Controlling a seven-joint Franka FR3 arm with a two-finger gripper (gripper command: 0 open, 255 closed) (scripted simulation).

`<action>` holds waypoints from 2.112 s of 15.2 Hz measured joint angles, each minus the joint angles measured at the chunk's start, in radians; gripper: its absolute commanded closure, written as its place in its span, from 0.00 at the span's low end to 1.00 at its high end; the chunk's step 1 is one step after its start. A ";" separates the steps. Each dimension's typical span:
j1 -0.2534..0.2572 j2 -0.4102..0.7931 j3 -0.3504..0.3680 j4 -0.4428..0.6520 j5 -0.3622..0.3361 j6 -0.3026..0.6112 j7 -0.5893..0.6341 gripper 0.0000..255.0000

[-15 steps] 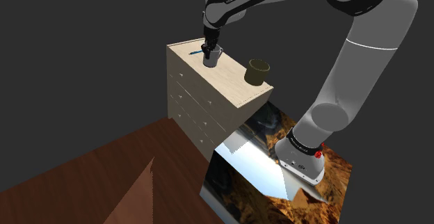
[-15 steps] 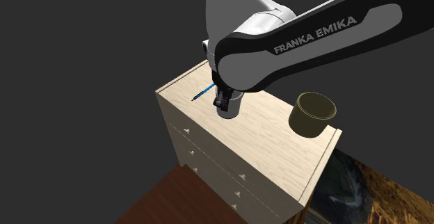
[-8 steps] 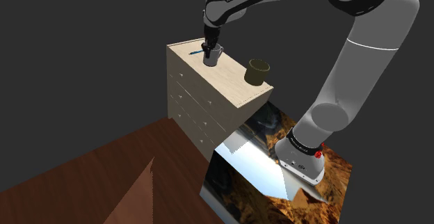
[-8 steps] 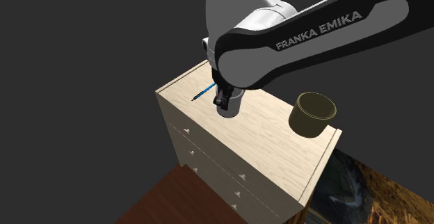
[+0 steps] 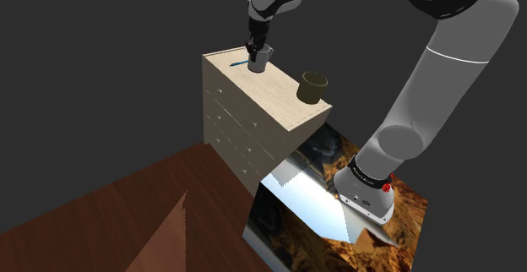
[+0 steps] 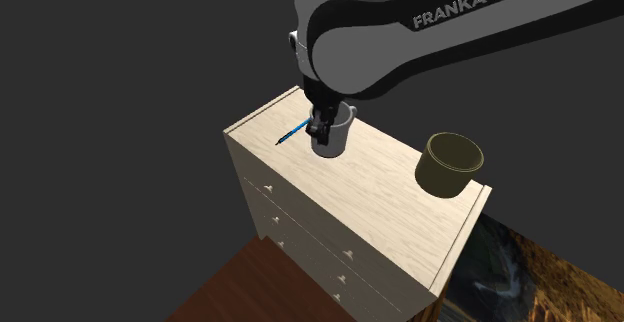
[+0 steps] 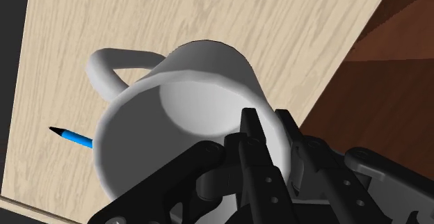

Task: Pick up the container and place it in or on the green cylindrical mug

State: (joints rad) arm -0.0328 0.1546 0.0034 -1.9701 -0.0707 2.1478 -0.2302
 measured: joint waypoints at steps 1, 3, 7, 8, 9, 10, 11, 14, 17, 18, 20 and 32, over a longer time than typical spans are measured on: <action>-0.001 -0.001 -0.001 0.011 0.001 -0.012 -0.003 1.00; 0.000 -0.011 0.000 0.026 0.002 -0.036 -0.003 1.00; 0.000 -0.037 0.000 0.048 0.003 -0.085 -0.007 1.00; 0.000 -0.038 0.001 0.061 0.004 -0.099 -0.007 1.00; -0.001 -0.044 0.000 0.065 0.004 -0.109 -0.009 1.00; 0.000 -0.044 0.001 0.077 0.005 -0.121 -0.009 1.00; 0.000 -0.048 0.001 0.090 0.005 -0.137 -0.010 1.00; 0.002 -0.058 0.002 0.117 0.006 -0.175 -0.010 1.00; 0.001 -0.065 0.001 0.147 0.007 -0.212 -0.014 1.00; 0.001 -0.067 0.001 0.157 0.008 -0.224 -0.015 1.00; 0.001 -0.070 0.002 0.181 0.008 -0.251 -0.016 1.00; -0.048 -0.352 -0.050 -0.081 0.002 -0.265 -0.114 1.00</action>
State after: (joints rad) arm -0.0806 -0.1973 -0.0468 -2.0506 -0.0691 1.8824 -0.3442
